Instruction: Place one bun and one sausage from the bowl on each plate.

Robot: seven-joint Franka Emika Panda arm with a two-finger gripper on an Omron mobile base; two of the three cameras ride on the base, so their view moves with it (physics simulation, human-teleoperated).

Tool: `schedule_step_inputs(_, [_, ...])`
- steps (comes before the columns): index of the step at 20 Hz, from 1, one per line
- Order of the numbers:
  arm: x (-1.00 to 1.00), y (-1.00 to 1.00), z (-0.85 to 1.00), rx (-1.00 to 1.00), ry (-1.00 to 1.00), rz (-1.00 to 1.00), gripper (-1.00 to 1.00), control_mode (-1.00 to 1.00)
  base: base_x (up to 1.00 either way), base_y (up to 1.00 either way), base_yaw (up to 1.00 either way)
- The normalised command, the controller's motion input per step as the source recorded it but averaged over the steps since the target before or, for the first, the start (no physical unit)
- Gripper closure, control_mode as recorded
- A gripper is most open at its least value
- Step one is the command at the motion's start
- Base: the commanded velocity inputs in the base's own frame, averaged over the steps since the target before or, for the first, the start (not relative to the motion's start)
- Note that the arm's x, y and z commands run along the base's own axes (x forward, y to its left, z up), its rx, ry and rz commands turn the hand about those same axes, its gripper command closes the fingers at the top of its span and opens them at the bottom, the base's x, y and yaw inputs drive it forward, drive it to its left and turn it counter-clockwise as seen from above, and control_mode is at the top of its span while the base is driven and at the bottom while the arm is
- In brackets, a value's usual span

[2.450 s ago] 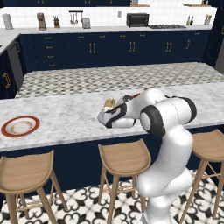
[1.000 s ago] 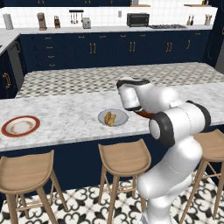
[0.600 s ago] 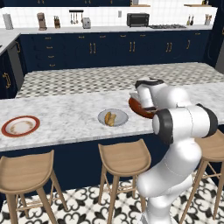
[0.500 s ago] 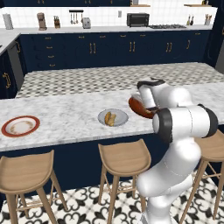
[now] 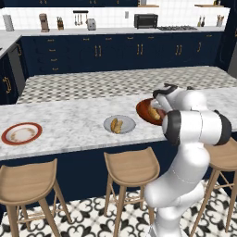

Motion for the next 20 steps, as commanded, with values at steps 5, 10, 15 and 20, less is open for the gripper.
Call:
schedule_step_inputs(5, [-0.02, -0.28, 0.01, -0.15, 0.27, 0.08, -1.00, -1.00, 0.00, 0.00, 0.00])
schedule_step_inputs(10, [0.00, -0.17, -0.12, -0.15, 0.21, 0.01, -1.00, -1.00, 0.00, 0.00, 0.00])
schedule_step_inputs(15, [0.26, -0.33, -0.34, -0.04, 0.03, 0.03, -1.00, -1.00, 0.00, 0.00, 0.00])
schedule_step_inputs(20, [0.24, -0.43, -0.42, 0.00, 0.00, 0.02, -1.00, -1.00, 0.00, 0.00, 0.00])
